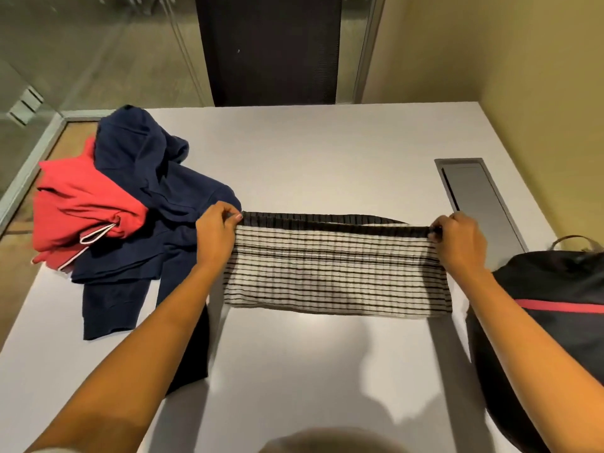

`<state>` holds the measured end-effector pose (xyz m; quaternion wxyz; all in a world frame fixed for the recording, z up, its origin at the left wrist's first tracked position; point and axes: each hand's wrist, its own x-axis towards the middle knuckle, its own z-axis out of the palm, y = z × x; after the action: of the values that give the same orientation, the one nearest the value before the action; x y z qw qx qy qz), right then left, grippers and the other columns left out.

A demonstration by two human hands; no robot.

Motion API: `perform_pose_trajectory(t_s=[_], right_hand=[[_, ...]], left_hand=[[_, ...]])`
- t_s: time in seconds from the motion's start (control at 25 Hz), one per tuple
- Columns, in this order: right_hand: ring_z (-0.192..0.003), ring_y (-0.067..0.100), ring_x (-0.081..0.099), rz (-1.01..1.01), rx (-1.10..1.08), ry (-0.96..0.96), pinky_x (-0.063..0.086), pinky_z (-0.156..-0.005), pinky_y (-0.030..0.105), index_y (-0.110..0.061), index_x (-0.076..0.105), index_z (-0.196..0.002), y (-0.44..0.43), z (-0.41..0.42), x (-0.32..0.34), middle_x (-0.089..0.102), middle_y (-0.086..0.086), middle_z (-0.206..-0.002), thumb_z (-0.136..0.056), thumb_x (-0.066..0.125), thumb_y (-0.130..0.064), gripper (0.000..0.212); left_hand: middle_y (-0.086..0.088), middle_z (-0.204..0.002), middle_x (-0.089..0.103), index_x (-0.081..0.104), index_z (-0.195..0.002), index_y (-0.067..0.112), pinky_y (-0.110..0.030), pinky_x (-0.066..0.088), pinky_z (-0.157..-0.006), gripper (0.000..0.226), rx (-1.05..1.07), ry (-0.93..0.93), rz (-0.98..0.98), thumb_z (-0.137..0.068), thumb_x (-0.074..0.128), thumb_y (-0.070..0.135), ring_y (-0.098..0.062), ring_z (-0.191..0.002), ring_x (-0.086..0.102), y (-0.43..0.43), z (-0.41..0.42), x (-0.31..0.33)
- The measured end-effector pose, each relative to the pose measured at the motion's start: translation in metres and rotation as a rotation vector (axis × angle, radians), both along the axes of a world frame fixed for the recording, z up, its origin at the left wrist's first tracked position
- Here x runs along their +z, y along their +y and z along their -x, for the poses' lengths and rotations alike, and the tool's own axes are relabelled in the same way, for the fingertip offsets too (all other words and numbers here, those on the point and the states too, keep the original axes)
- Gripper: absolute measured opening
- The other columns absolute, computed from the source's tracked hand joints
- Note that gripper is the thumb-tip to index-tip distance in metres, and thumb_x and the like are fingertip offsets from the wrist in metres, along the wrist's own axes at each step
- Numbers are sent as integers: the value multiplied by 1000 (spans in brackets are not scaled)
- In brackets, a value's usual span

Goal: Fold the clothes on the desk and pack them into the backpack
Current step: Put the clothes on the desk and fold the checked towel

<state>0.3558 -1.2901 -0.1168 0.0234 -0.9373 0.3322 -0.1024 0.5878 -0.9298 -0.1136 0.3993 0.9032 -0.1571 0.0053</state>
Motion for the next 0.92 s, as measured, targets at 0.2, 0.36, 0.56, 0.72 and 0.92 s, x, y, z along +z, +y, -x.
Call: perform_pose_trajectory(t_s=[0.2, 0.36, 0.56, 0.72, 0.92], right_hand=[[-78, 46, 57, 16, 113, 85, 42, -58, 39, 4, 71, -90, -32, -47, -23, 64, 28, -85, -78, 74, 2, 13], [-73, 43, 57, 1, 139, 149, 37, -58, 36, 3, 67, -98, -48, -65, -50, 63, 27, -86, -63, 68, 18, 38], [-78, 40, 61, -92, 428, 1, 49, -70, 42, 2, 63, -114, -43, -83, -79, 64, 23, -100, -76, 65, 16, 41], [-99, 37, 55, -224, 515, 89, 39, -90, 49, -5, 60, -123, -27, -94, -86, 60, 15, -113, -85, 70, -4, 40], [-103, 26, 49, -544, 535, 245, 35, -87, 32, -7, 60, -115, -21, -108, -68, 56, 8, -108, -86, 72, -17, 34]], left_hand=[[-2, -85, 60, 65, -93, 4, -17, 35, -69, 7, 78, 49, -89, -93, 61, 10, -13, -79, 54, -34, -43, -24], [-8, -96, 66, 67, -98, 7, -32, 50, -74, 10, -26, 63, -238, -95, 57, 7, -21, -86, 61, -39, -64, -55], [-13, -110, 64, 66, -115, 6, -44, 51, -79, 25, -243, -59, -490, -91, 61, 4, -32, -98, 60, -40, -68, -73], [-15, -112, 64, 64, -112, 0, -44, 48, -72, 30, -349, -229, -574, -83, 63, -7, -35, -89, 60, -37, -64, -76], [-11, -100, 62, 61, -109, 5, -39, 37, -81, 38, -338, -183, -650, -76, 61, -13, -32, -91, 56, -46, -56, -74]])
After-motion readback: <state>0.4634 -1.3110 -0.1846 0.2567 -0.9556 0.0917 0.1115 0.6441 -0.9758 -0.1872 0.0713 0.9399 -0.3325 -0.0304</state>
